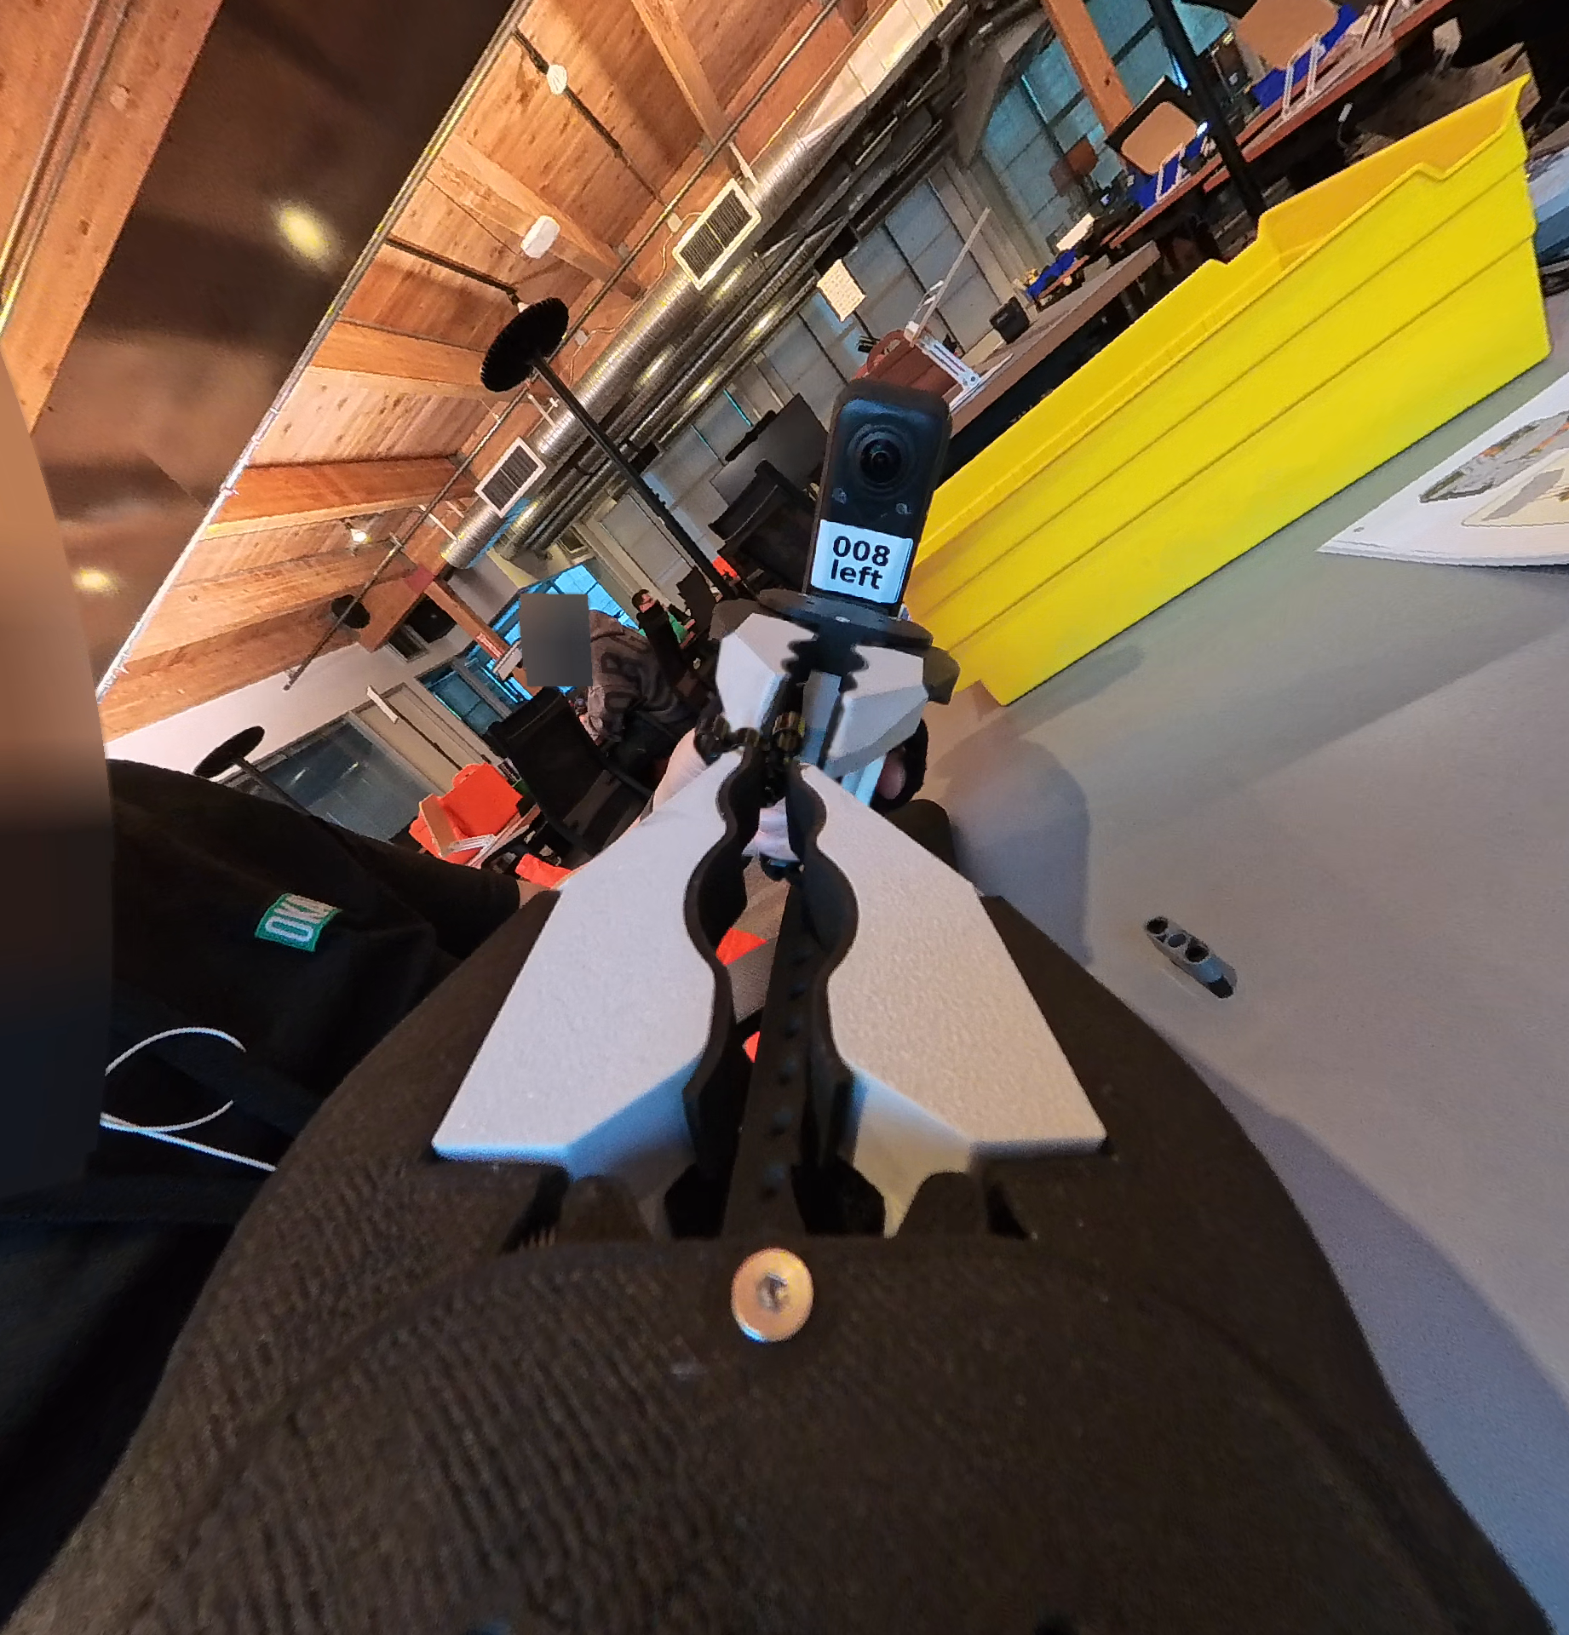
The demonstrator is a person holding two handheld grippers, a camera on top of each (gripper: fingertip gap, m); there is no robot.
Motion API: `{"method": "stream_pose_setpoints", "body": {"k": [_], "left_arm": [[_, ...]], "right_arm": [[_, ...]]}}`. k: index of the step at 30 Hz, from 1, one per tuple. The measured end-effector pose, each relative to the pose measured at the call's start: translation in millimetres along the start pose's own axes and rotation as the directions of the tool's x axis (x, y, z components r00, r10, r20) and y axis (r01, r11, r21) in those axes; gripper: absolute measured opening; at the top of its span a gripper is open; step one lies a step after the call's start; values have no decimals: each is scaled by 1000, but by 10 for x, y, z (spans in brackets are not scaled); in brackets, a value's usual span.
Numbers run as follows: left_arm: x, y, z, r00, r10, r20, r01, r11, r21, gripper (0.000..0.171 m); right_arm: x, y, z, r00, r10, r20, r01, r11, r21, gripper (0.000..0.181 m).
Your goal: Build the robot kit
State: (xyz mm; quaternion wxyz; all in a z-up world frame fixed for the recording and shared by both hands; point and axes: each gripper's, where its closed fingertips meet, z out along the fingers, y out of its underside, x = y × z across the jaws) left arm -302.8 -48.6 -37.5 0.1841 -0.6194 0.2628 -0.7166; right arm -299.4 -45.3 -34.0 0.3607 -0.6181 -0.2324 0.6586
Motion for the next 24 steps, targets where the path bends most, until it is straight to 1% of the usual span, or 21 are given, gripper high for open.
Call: {"method": "stream_pose_setpoints", "body": {"k": [1, 2, 4, 6, 7, 8, 11, 13, 15, 18, 21, 24], "left_arm": [[17, 8, 7, 1000, 3, -11, -3, 1000, -3, 2], [19, 12, 9, 1000, 2, -12, -2, 1000, -4, 1], [1, 8, 5, 1000, 1, -5, -1, 1000, 0, 0], [0, -17, -8, 1000, -13, -12, 13, 1000, 20, 5], [0, -21, -15, 1000, -16, -16, 17, 1000, 24, 3], [-5, -8, -17, 1000, -14, -15, 14, 1000, 17, 0], [-5, 51, -3, 1000, 2, -3, -2, 1000, -16, 0], [-4, 53, 1, 1000, -9, -5, 9, 1000, -15, 0], [-12, 33, -7, 1000, -20, -6, 20, 1000, -1, 4], [-23, 5, -24, 999, -38, -6, 38, 999, 20, 14], [-43, 32, -27, 999, -43, 5, 43, 999, 11, 14], [-53, 55, -12, 999, -47, 7, 47, 999, 5, 11]], "right_arm": [[3, 1, 1, 1000, 0, -1, 0, 1000, 1, 1], [9, 9, 2, 1000, 0, -3, 0, 1000, -3, 1], [23, 24, 2, 1000, 3, -8, -3, 1000, -9, 1], [26, 36, 2, 1000, 4, -9, -4, 1000, -15, 1], [22, 44, 6, 1000, 5, -7, -5, 1000, -19, 1], [22, 50, 9, 1000, 4, -8, -4, 1000, -23, 1], [24, 38, 7, 1000, 4, -9, -4, 1000, -16, 1], [26, 35, 8, 1000, 3, -8, -3, 1000, -15, 1], [29, 36, 11, 1000, 4, -10, -4, 1000, -15, 1], [36, 37, 13, 1000, 0, -16, -1, 1000, -13, 1], [47, 31, 6, 1000, -3, -23, 2, 1000, -9, 0], [53, 28, 6, 1000, -1, -24, 1, 1000, -8, 1]]}}
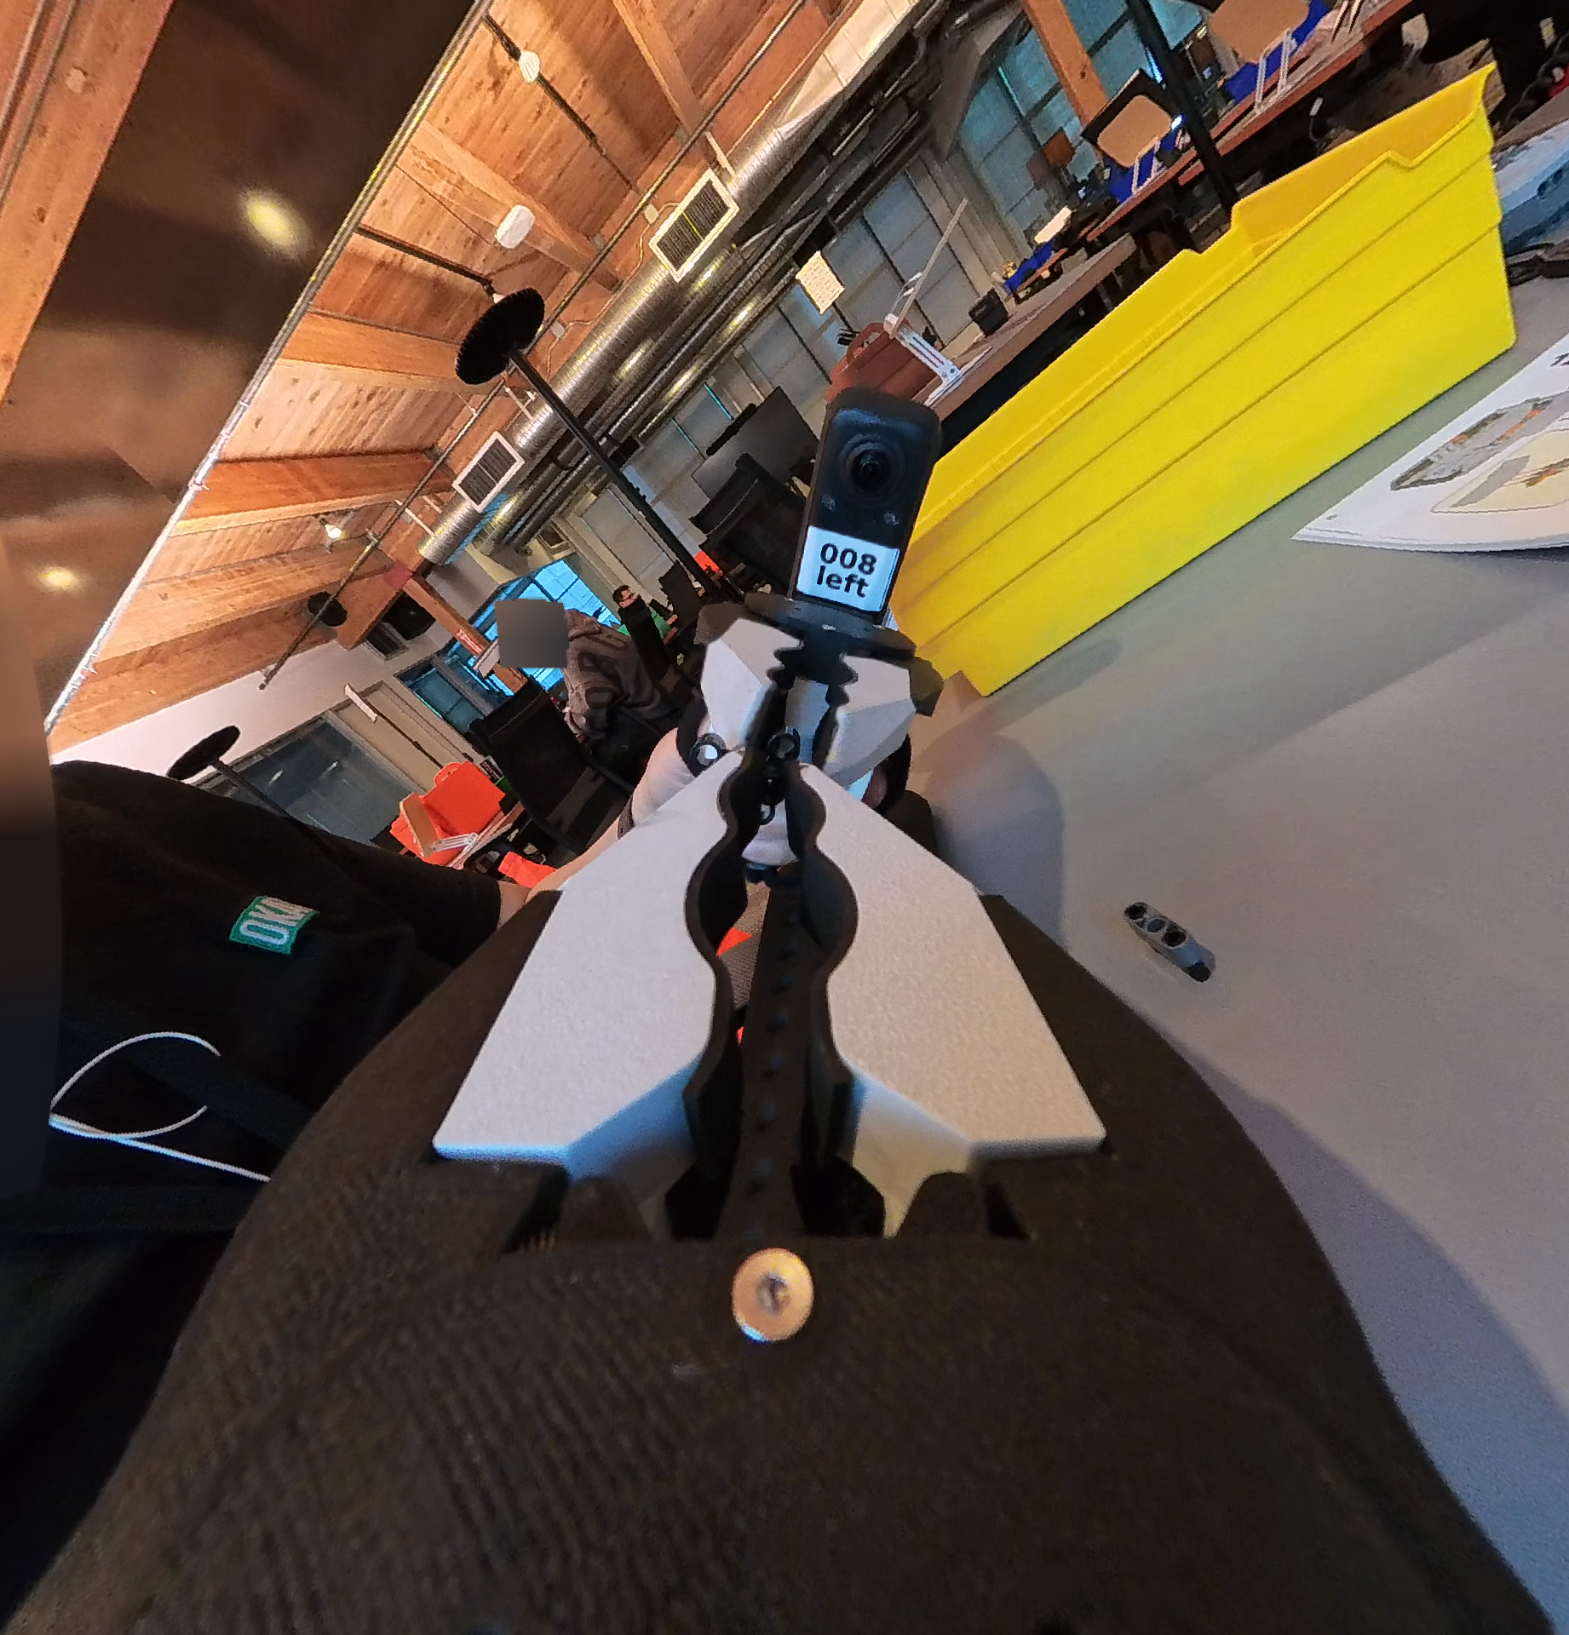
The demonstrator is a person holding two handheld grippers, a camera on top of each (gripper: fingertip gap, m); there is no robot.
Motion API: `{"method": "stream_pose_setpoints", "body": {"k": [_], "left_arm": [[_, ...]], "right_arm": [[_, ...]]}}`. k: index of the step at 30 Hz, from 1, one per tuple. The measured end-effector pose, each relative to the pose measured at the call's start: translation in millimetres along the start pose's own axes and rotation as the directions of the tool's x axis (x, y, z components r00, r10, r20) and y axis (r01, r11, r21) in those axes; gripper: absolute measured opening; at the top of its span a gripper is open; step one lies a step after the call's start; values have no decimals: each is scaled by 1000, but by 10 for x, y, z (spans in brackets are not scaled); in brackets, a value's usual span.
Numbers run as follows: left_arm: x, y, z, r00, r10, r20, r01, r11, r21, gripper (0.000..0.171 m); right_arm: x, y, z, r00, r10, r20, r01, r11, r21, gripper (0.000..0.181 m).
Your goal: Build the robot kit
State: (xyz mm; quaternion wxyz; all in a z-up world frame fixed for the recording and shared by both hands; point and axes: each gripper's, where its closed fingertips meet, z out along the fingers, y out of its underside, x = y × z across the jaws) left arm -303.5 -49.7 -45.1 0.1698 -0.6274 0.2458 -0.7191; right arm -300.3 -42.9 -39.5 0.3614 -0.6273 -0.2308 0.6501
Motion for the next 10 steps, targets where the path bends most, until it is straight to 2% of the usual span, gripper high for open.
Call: {"method": "stream_pose_setpoints", "body": {"k": [3, 7, 8, 10], "left_arm": [[6, 3, 9, 1000, -3, -15, 3, 1000, 2, 1], [22, 18, 11, 1000, -13, -29, 12, 1000, -13, 1], [56, 20, 10, 998, -29, -53, 29, 999, -16, 1], [134, -5, -11, 988, -91, -121, 91, 996, -6, 1]], "right_arm": [[11, -2, 1, 1000, -2, -6, 2, 1000, 2, 1], [-16, -1, 0, 999, -52, -4, 52, 999, 1, 2], [-64, -16, 2, 991, -134, -3, 134, 991, 5, 3], [-192, -91, -5, 916, -399, -49, 400, 917, 11, 26]]}}
